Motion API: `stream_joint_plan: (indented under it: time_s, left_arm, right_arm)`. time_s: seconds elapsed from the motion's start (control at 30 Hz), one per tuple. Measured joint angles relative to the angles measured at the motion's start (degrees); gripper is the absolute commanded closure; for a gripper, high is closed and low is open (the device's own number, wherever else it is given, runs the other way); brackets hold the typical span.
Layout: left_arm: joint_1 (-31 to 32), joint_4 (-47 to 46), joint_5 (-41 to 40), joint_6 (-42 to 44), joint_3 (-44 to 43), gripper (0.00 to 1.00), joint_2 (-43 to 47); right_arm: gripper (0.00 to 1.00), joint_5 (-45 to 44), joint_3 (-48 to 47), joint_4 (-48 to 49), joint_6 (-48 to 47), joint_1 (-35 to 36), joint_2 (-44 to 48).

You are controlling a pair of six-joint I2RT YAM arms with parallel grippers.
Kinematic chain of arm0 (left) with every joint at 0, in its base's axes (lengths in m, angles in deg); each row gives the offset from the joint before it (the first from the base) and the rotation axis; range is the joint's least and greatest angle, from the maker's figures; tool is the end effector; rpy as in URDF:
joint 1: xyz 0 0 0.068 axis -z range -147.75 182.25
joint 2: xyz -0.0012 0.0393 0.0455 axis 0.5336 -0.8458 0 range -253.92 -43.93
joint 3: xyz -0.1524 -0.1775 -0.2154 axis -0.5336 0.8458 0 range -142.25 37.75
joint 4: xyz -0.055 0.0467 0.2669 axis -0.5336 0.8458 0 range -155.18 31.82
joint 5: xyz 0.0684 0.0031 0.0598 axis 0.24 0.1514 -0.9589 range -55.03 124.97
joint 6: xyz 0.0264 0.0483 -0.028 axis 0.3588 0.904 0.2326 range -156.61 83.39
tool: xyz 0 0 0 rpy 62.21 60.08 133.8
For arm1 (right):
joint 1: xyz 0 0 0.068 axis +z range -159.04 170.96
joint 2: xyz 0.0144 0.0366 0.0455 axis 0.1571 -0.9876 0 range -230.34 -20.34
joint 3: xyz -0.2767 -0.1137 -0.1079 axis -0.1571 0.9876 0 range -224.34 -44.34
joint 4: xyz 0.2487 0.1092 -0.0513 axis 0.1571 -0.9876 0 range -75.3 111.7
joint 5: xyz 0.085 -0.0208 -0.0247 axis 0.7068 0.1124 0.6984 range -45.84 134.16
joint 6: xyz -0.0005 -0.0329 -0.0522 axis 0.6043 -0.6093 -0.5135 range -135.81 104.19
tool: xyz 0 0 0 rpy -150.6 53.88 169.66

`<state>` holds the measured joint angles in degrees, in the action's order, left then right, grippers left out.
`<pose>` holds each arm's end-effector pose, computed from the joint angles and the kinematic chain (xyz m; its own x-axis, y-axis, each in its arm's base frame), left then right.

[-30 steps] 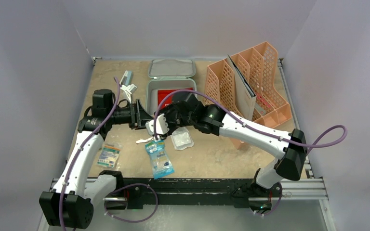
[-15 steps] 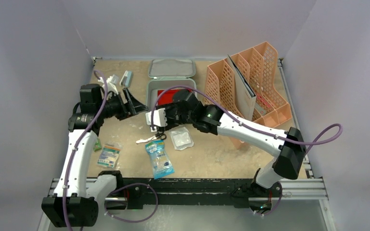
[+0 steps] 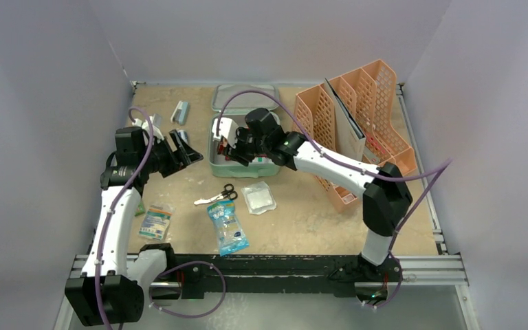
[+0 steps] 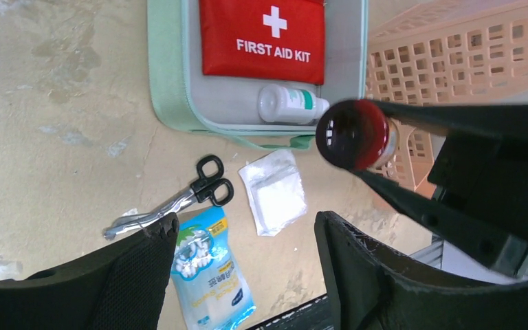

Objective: Organize the medicine kit
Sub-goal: Place the pill bottle in the medicine box.

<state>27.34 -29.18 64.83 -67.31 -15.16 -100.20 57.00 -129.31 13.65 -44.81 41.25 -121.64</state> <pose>0.2013 -0.0059 0.3436 -0.7014 -0.5047 -0.5034 -0.0567 0.7435 -0.6663 0.2840 0.3580 0.3529 0.1956 -0.5043 -0.8411 -0.8970 0.2547 -0.3613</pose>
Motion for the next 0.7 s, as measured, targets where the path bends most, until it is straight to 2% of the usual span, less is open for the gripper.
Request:
stream_joint_plan:
  time_s: [0.23,0.7]
  left_arm:
    - [-0.24,0.15,-0.57,2.64,0.42,0.29,-0.09]
    - [-0.28,0.57,-3.37,7.58,3.19,0.29,4.79]
  right_arm:
    - [0.69,1.92,-5.97,1.51,5.70,-1.40,-7.50]
    - [0.67,5.22,-10.73,0.63,7.10,-4.68,-19.34]
